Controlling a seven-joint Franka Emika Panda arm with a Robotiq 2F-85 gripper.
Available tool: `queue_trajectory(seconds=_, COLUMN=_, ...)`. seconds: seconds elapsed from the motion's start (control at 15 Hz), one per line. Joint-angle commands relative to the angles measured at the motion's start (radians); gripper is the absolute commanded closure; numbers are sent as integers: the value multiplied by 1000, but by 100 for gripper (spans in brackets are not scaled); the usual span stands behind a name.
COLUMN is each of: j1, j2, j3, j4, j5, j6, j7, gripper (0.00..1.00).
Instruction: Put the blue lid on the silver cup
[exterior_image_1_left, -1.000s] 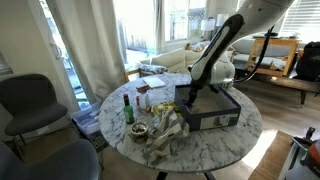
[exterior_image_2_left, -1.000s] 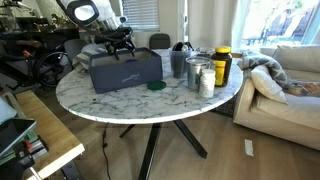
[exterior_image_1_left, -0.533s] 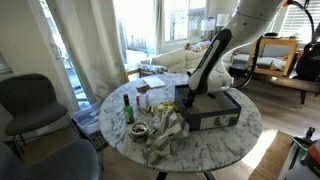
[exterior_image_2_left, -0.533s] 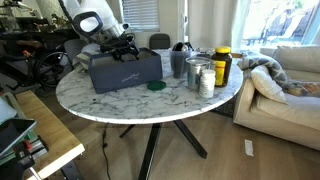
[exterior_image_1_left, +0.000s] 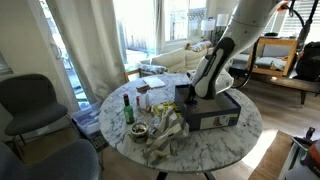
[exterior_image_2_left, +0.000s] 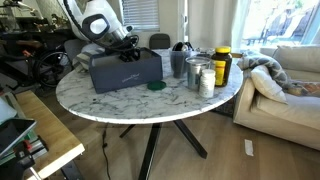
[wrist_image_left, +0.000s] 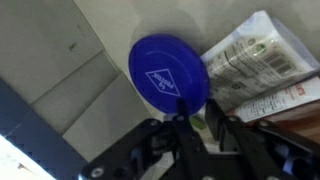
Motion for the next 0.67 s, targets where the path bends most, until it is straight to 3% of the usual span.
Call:
queue_trajectory(seconds=0.0, j1=2, j2=20, j3=-2, j4=22, j5=-103, j6=-54, j7=108, gripper=50)
queue_trajectory(seconds=0.13, j1=-132, j2=-4, j3=160, j4=5, j5=-178, j6=-83, j7=134, gripper=44)
queue_trajectory(seconds=0.27, j1=-196, j2=-34, j3=253, j4=-21, j5=-137, j6=-83, j7=79, gripper=29)
queue_trajectory(seconds=0.33, j1=-198, j2=-76, j3=245, j4=-49, j5=-205, j6=-101, j7=141, gripper=23)
queue_trajectory(seconds=0.4, j1=-223, j2=-90, j3=286, j4=-62, j5=-149, j6=-111, j7=82, gripper=14)
queue_trajectory(seconds=0.53, j1=-216, j2=-144, j3=269, j4=-102, j5=-142, j6=-116, j7=99, gripper=0)
queue_trajectory(seconds=0.6, j1=-208, j2=-166, j3=238, j4=-114, j5=-201, j6=-126, j7=160, gripper=0)
